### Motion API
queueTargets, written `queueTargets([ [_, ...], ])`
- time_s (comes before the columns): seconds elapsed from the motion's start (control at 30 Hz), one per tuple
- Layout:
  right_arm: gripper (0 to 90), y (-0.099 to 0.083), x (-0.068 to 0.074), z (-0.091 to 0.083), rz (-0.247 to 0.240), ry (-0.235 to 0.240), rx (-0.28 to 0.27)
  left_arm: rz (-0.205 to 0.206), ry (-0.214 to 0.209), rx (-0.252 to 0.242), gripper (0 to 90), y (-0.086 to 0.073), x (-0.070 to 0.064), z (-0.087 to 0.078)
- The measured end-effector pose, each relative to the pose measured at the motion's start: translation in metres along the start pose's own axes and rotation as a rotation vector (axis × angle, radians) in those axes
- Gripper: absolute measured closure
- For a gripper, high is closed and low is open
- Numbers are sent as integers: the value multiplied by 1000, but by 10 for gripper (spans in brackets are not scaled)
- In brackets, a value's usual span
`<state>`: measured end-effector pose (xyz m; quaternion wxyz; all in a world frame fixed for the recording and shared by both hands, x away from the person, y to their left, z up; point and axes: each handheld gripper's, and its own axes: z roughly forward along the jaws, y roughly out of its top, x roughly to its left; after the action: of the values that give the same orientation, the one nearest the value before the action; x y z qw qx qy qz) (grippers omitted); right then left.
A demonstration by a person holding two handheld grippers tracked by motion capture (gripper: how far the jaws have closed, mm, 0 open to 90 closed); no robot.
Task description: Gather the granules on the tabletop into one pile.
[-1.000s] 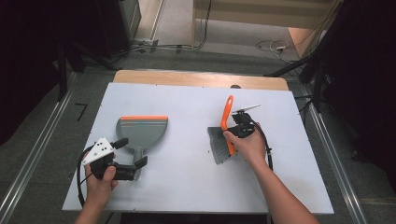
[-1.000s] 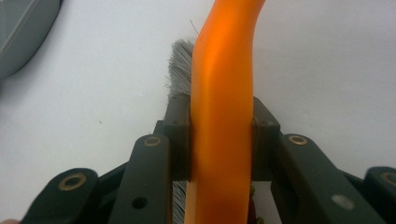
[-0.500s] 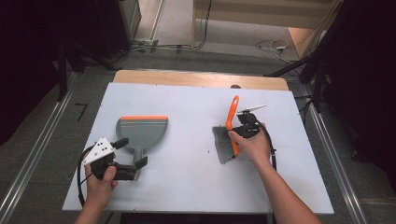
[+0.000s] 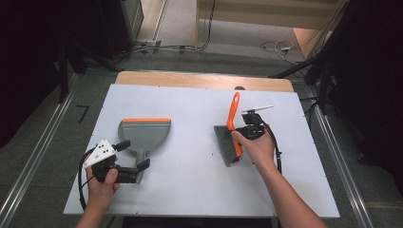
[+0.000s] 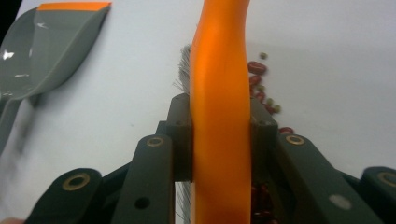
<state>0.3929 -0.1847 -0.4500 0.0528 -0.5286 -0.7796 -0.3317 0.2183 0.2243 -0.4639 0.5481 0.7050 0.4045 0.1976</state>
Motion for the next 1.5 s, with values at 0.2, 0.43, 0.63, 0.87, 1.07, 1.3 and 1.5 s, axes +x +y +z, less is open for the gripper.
queueTargets([
  [0.2, 681, 6, 27, 3, -37, 47, -4, -3, 1, -1, 0, 0, 0, 0],
  [0.43, 682, 7, 49, 35, -46, 85, 57, 3, -2, 3, 0, 0, 0, 1],
  [0.63, 674, 8, 24, 49, -1, 31, 79, -2, 1, 0, 0, 0, 2, -1],
  [0.87, 669, 4, 1, 37, 29, 6, 62, -1, 0, 4, 0, 0, 1, 0],
  [1.07, 667, 0, -13, 28, 40, -16, 52, 2, -2, 5, 0, 0, -1, 2],
  [1.3, 668, -2, -28, 17, 69, -25, 42, 2, 0, 9, 0, -1, 0, 2],
  [1.5, 668, -2, -38, 7, 86, -51, 34, 0, 1, 7, 0, -1, 0, 1],
])
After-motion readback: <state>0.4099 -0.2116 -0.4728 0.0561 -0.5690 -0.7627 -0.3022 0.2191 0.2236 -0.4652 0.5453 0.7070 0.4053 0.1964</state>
